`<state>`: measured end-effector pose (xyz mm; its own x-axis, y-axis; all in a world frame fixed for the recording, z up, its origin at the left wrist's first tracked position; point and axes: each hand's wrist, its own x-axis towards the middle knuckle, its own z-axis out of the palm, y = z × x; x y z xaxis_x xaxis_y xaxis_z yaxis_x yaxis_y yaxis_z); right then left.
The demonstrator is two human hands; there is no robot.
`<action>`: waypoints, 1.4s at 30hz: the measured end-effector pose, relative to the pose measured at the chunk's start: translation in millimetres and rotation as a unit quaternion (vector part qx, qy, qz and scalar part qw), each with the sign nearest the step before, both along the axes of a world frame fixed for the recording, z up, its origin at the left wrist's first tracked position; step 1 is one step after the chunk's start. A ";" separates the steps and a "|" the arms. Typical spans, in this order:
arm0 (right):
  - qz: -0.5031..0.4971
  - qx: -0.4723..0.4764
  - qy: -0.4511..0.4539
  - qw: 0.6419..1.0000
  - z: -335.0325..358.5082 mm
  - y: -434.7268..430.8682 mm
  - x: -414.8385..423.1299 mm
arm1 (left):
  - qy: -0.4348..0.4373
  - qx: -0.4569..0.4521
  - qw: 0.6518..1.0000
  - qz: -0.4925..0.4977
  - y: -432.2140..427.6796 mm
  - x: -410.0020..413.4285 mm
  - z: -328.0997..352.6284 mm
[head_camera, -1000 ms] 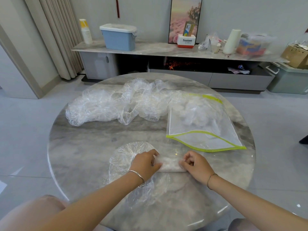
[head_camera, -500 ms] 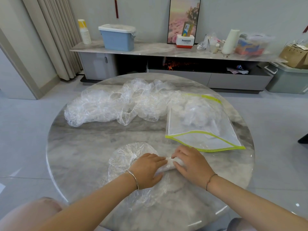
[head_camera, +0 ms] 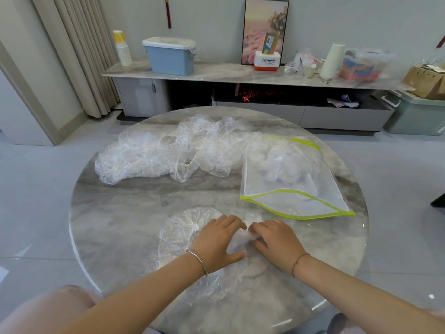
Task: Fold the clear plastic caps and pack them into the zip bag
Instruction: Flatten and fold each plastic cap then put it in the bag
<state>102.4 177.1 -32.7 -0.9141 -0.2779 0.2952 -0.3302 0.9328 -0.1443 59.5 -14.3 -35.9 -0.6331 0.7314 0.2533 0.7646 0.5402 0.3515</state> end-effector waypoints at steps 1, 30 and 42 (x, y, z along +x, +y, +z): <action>0.000 -0.028 -0.028 0.999 -1.5 1.8 2.9 | -0.007 -0.002 1.000 -0.004 -1.2 -0.2 -0.3; -0.162 -0.449 -0.277 0.834 17.1 -11.7 0.9 | -0.337 0.099 0.926 0.141 9.5 -14.4 12.6; -0.167 -0.608 -0.376 0.679 52.3 -6.9 7.6 | -0.385 0.271 0.872 0.133 16.4 -13.6 28.2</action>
<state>110.1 170.2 19.7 -0.8855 0.0127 -0.4645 0.4642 -0.0224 -0.8855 45.9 2.1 -7.7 -0.8974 0.4373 -0.0581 0.0629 0.2572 0.9643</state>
